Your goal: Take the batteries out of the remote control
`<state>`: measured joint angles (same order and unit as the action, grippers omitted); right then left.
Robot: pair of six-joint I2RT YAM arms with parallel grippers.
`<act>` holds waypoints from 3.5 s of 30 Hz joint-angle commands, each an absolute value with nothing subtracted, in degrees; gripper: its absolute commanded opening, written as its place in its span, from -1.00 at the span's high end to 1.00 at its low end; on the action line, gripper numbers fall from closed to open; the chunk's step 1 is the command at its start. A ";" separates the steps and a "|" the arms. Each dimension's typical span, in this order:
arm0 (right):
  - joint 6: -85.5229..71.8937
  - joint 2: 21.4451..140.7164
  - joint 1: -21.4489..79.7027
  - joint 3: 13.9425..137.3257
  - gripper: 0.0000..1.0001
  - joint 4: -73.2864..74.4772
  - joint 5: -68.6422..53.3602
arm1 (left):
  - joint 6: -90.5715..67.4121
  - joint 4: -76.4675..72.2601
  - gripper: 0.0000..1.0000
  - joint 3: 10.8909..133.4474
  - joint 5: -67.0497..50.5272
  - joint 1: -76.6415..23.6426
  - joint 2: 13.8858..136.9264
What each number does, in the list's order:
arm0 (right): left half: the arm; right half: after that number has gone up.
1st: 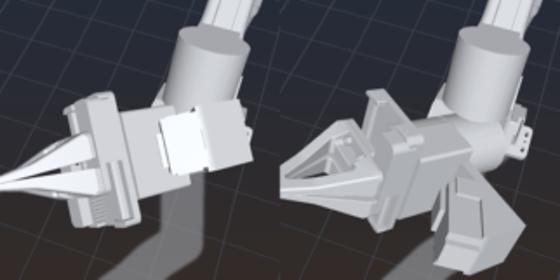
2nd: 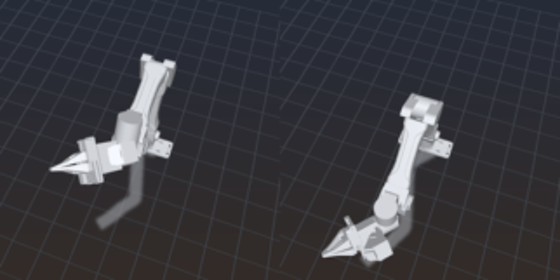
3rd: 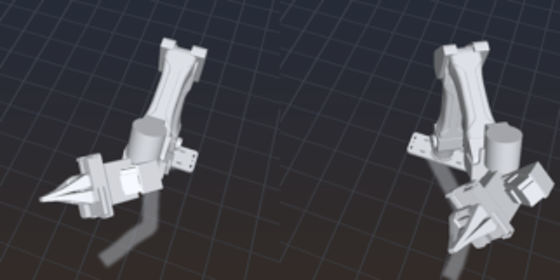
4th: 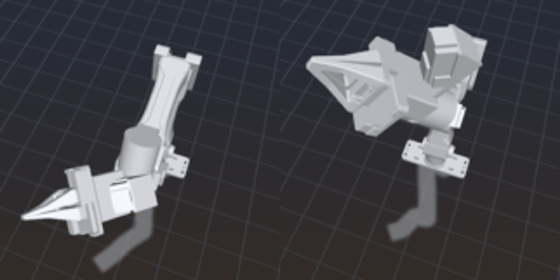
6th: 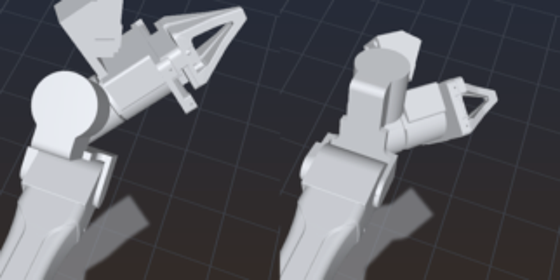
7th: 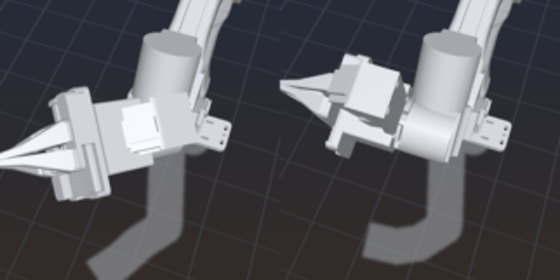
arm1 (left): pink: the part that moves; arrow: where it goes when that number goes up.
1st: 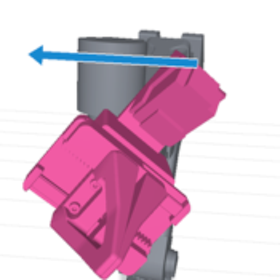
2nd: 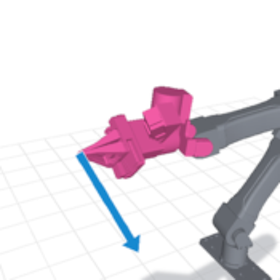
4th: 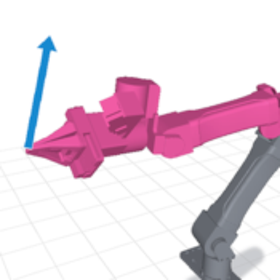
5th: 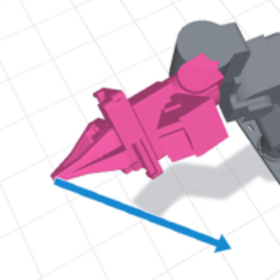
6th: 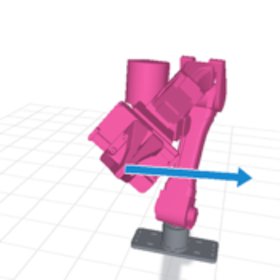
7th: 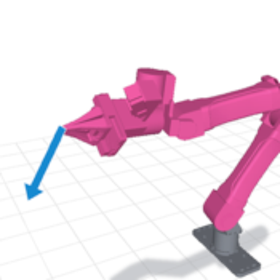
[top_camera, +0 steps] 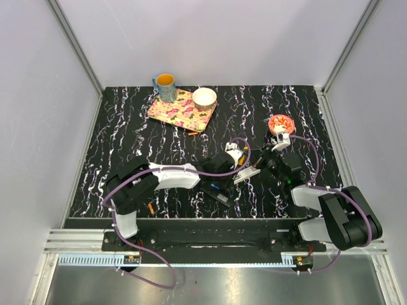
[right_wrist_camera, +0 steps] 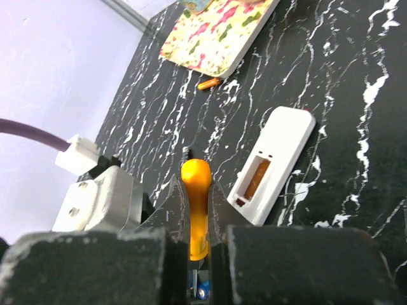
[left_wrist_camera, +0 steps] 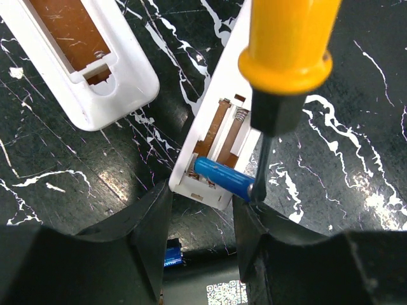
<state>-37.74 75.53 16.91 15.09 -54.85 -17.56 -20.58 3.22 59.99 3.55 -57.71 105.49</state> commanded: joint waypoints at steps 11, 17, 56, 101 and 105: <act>-38.41 72.52 17.58 16.43 1.00 -52.14 -18.90 | -21.36 2.73 0.28 57.57 5.45 -57.57 105.03; -34.28 67.77 17.58 18.63 1.00 -44.75 -15.56 | -20.66 0.53 -0.61 55.55 5.01 -57.57 100.38; -36.47 59.23 8.80 21.10 1.00 -14.51 -7.65 | -27.68 2.90 -0.98 35.69 14.82 -35.77 54.85; -17.67 47.90 7.73 21.71 -1.00 -23.90 15.64 | -15.47 -4.13 -0.98 29.00 31.82 -35.77 45.09; -16.00 48.69 7.73 20.39 -0.99 -26.27 16.09 | -15.47 -4.83 -0.98 28.92 31.99 -35.77 46.84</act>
<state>-19.33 48.27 7.86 21.19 -21.45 13.10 -16.51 -0.23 29.08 30.68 -36.05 45.80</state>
